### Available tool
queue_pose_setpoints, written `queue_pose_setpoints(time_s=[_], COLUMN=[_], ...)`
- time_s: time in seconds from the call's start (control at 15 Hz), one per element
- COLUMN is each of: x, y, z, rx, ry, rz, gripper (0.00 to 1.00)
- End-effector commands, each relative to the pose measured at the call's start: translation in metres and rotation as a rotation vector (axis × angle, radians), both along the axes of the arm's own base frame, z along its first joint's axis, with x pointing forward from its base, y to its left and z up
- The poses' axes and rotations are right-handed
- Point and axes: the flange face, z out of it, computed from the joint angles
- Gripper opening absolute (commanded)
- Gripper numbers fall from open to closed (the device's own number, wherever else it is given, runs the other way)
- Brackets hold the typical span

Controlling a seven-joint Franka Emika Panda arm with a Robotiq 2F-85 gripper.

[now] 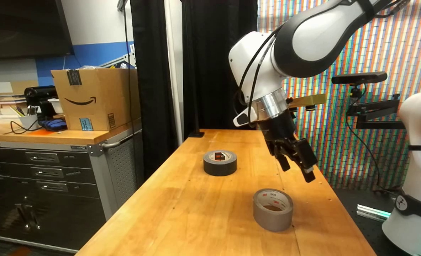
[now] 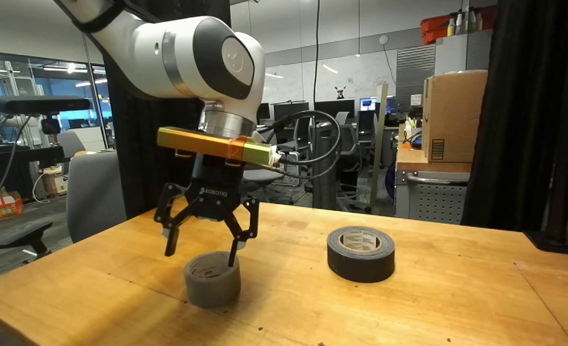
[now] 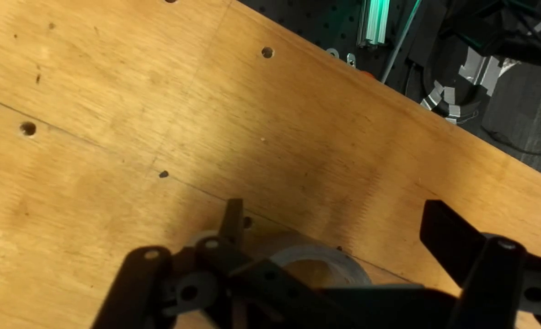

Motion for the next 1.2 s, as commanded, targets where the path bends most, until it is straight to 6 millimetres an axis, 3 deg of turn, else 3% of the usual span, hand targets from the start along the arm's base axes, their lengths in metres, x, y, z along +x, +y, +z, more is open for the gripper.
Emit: queue_pose_setpoints(time_s=[0.0,0.2,0.47,0.8,1.13], x=[0.007,0.016,0.024,0.04,0.051], y=[0.001,0.004,-0.013,-0.025,-0.022], z=[-0.006,-0.011,-0.025,-0.03,-0.029], rx=[-0.01,-0.016,-0.048,-0.059,-0.088], ry=[0.008,0.016,0.011,-0.089,-0.156], rz=[-0.002,0.022,0.025,-0.105,-0.214], gripper=[1.0,1.0,1.0,1.0,1.0])
